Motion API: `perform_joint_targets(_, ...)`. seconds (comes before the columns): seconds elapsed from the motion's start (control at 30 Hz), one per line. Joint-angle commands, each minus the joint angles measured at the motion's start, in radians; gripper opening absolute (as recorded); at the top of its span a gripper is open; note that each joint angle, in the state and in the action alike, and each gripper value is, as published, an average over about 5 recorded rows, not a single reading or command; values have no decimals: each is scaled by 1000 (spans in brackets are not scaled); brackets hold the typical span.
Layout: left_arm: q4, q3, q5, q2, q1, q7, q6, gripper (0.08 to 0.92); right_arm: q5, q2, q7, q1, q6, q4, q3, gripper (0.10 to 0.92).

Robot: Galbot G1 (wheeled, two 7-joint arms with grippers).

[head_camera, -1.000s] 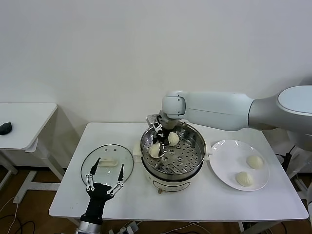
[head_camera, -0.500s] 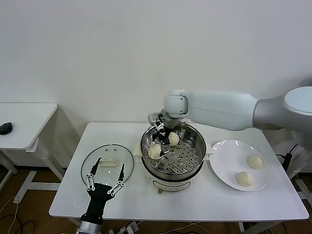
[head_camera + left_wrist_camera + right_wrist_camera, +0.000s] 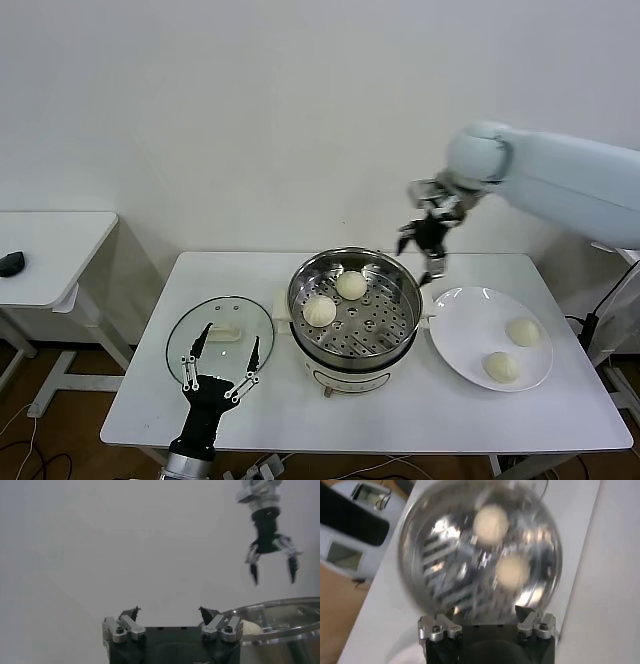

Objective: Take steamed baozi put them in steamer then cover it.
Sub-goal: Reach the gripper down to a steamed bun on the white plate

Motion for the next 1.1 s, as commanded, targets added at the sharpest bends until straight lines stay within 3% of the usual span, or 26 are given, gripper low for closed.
perform_joint_targets(0.03,0,0,2,-2,3,1,-1,823,-196,-250,-106,-87,99,-23,45,823)
perform_joint_targets(0.5,5,-13,5,-11,15,0,1,823,-341,-242,25,-586,140,-153,365,823)
perform_joint_targets(1.1,21,-19,5,-9,14,-1,1,823,-379,-125,85,-761,139,-260,476,823)
